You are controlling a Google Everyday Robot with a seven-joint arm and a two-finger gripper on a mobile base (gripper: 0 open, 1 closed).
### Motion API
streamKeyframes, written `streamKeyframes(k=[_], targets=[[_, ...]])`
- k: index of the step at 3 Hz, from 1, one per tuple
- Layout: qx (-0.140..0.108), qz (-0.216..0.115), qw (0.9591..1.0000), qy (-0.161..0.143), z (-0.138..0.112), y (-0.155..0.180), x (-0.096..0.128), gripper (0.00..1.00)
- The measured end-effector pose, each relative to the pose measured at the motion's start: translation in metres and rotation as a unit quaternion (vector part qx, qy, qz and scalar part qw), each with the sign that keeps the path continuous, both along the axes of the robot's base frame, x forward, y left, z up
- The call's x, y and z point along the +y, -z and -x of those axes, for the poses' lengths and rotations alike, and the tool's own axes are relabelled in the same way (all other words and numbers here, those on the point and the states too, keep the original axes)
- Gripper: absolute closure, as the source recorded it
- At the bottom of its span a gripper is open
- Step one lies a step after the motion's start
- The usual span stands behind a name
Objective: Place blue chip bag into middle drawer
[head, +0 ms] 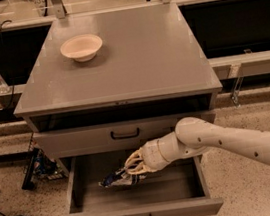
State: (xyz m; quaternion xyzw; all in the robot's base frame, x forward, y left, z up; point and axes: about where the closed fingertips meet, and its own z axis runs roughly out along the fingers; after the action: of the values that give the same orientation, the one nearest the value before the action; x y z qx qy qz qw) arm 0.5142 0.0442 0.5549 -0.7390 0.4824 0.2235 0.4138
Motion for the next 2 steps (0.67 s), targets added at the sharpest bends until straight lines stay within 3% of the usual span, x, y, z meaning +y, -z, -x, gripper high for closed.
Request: streamKeyframes(k=[2], targets=[[0.039, 0.012, 0.9990, -0.018, 0.010, 0.051, 0.017, 1.00]])
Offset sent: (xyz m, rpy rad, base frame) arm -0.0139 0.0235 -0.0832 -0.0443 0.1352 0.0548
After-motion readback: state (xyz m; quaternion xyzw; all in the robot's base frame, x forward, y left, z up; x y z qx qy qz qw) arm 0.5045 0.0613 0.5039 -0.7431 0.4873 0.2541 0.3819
